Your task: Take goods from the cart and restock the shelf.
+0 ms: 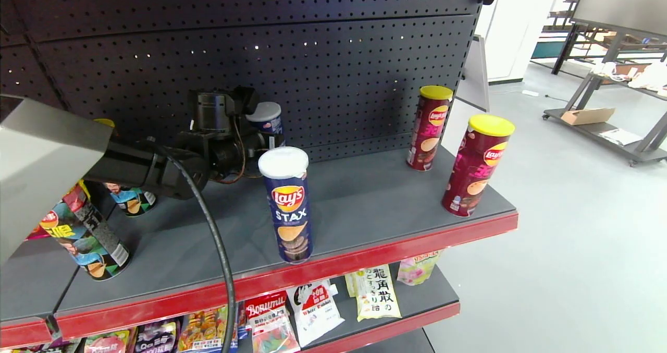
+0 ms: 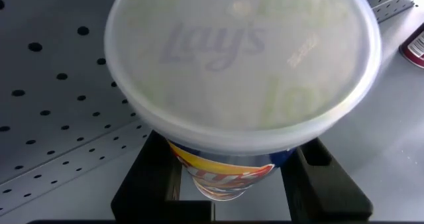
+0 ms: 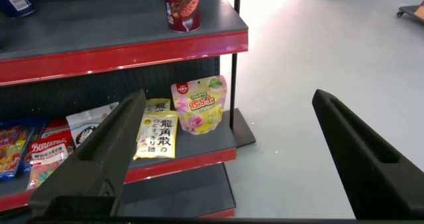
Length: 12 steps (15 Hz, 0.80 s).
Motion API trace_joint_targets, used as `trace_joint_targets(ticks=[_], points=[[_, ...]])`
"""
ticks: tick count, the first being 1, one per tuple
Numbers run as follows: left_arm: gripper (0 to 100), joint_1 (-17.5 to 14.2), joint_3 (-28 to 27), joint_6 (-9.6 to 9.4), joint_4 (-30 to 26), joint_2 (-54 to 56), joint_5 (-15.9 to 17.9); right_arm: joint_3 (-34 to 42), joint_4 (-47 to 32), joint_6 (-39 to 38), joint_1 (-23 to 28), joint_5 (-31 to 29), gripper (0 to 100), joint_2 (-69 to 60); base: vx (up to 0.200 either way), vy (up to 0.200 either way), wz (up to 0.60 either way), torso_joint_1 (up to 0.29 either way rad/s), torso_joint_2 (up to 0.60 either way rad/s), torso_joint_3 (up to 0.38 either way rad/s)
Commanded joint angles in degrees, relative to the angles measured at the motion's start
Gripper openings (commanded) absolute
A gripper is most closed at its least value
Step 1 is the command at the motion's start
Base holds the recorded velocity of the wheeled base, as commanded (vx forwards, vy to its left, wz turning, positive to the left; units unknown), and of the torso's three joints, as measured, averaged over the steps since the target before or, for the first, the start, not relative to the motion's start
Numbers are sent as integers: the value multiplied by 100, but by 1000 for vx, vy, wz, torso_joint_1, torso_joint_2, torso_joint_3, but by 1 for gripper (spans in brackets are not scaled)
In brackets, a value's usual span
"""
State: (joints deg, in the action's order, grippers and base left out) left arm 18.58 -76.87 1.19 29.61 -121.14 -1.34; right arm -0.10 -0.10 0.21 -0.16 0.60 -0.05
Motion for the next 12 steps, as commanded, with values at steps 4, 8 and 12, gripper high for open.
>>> trace_joint_targets(ticks=[4,8,12], points=[[0,102,-293,4,-149,-129,2,10,1,6,-2,2,100,5,0,0,0,0,0,0],[0,111,-363,4,-193,-129,2,10,1,6,-2,2,100,5,0,0,0,0,0,0],[0,111,-346,4,-201,-129,2,10,1,6,-2,2,100,5,0,0,0,0,0,0]])
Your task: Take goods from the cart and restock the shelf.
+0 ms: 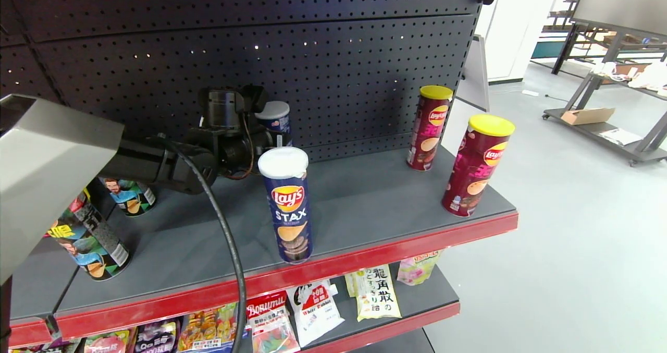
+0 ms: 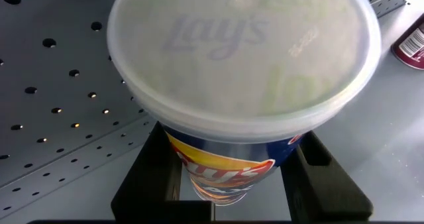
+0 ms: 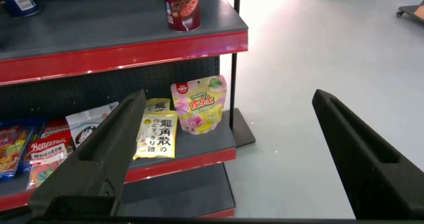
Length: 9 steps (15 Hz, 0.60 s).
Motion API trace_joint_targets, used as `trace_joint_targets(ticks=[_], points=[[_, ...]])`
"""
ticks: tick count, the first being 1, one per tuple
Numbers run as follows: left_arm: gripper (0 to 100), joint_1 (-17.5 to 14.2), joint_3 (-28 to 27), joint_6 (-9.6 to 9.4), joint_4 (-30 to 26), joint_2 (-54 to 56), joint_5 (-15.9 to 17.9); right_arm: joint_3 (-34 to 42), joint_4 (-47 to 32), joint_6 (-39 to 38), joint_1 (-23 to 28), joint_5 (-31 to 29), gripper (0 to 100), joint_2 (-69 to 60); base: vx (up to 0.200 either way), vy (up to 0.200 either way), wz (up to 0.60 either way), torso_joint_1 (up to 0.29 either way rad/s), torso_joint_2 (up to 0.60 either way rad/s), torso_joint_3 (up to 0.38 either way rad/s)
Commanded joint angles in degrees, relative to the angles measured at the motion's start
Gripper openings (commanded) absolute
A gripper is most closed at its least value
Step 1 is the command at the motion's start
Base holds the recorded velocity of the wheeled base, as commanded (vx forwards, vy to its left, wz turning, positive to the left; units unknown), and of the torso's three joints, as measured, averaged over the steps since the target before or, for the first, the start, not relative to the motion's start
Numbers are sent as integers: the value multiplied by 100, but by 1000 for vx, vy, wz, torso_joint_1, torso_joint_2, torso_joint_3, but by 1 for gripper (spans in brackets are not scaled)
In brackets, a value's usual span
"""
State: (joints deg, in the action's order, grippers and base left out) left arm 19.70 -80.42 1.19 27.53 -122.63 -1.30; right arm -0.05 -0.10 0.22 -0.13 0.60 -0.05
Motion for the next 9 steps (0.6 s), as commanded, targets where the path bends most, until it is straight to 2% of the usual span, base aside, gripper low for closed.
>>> trace_joint_targets(ticks=[1,9], points=[[0,34,9,12,7,11,-1,-4,1,4,-4,2,100,5,0,0,0,0,0,0],[0,113,44,-49,-19,19,25,-4,1,4,-4,2,100,5,0,0,0,0,0,0]])
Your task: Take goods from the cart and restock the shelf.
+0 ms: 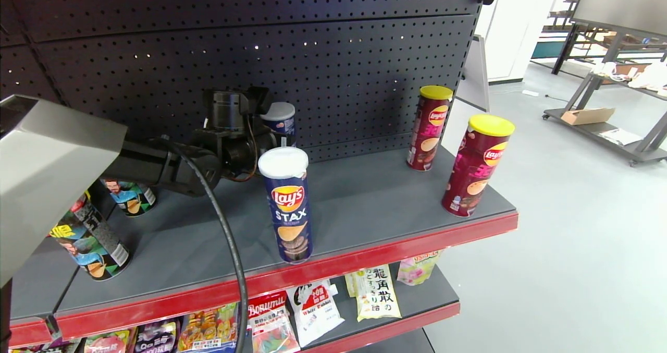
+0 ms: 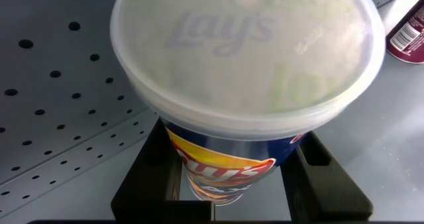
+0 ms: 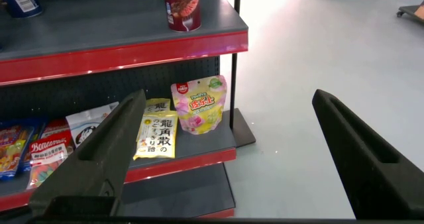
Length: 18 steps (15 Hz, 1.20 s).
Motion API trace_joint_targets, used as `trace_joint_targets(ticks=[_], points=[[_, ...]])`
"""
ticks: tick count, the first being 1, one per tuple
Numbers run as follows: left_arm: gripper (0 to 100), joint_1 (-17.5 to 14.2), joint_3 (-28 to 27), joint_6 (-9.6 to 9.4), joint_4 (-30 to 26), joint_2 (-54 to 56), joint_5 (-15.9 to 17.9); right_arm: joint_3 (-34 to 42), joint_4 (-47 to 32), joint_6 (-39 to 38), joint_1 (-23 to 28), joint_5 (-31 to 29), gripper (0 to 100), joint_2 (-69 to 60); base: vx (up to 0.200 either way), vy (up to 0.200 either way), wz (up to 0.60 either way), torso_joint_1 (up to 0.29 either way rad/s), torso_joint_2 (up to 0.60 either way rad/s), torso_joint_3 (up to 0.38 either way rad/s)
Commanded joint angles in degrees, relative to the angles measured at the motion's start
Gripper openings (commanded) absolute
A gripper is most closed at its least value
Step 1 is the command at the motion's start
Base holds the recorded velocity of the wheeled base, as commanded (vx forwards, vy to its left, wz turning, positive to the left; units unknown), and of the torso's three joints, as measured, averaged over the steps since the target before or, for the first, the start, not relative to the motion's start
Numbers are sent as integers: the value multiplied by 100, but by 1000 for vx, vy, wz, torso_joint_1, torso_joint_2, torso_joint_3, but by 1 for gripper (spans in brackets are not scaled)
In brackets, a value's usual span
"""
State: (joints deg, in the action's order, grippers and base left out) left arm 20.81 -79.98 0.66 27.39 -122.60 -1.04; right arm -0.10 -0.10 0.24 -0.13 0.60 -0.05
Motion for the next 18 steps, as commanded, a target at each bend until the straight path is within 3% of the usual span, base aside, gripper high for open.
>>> trace_joint_targets(ticks=[1,18], points=[[0,2,-9,4,-15,17,-2,1,1,2,-4,2,100,5,0,0,0,0,0,0],[0,-59,71,4,-173,158,-2,1,1,2,-4,2,100,5,0,0,0,0,0,0]])
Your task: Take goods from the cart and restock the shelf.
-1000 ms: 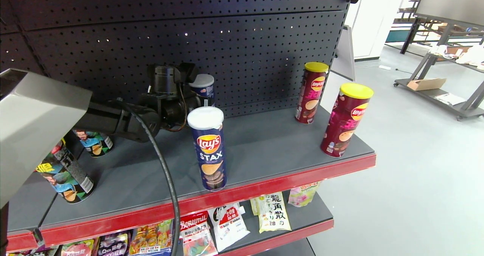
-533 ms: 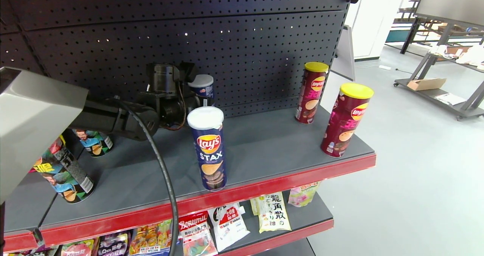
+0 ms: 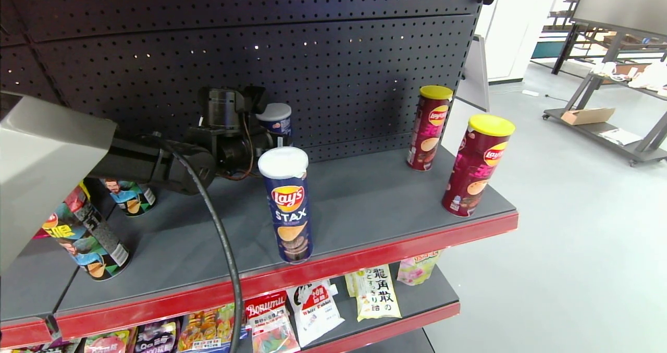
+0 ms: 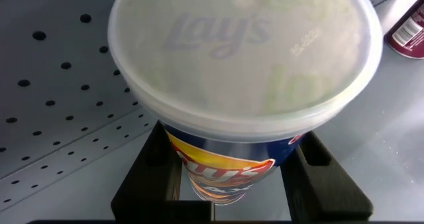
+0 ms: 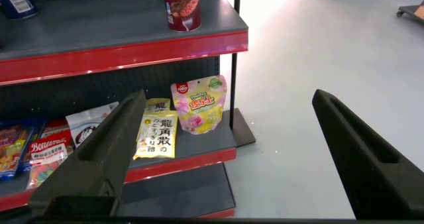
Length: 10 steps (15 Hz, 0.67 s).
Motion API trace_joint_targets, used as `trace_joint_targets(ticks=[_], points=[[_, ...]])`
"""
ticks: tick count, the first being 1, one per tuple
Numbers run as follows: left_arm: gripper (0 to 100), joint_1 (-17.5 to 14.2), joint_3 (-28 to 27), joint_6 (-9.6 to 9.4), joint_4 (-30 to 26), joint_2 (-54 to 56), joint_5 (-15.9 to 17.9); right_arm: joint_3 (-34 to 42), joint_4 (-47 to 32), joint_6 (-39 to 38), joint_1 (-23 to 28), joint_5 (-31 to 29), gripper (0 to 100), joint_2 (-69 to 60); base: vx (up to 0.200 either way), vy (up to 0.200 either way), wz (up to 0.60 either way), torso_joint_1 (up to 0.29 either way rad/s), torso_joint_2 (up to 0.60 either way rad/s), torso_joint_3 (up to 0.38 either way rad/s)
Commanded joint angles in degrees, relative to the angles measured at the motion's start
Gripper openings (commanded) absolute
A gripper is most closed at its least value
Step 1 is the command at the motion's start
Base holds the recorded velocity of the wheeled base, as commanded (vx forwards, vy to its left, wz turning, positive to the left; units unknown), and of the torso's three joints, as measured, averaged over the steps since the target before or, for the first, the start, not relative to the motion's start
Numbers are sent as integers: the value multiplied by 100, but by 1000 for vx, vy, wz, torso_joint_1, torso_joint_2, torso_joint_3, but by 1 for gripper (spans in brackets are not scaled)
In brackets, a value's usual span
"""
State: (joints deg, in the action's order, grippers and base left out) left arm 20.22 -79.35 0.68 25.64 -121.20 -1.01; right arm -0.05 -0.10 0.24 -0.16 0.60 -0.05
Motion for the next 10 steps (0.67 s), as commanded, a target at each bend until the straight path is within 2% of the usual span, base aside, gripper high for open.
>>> trace_joint_targets(ticks=[1,2,8,10], points=[[0,-1,7,2,3,9,-4,-4,1,2,-2,2,100,5,0,0,0,0,0,0],[100,-1,7,2,3,9,5,-4,1,2,-2,2,100,5,0,0,0,0,0,0],[100,-1,25,11,3,105,-4,-4,1,2,-2,2,100,5,0,0,0,0,0,0],[100,-10,306,11,3,299,-4,-4,1,2,-2,2,100,5,0,0,0,0,0,0]])
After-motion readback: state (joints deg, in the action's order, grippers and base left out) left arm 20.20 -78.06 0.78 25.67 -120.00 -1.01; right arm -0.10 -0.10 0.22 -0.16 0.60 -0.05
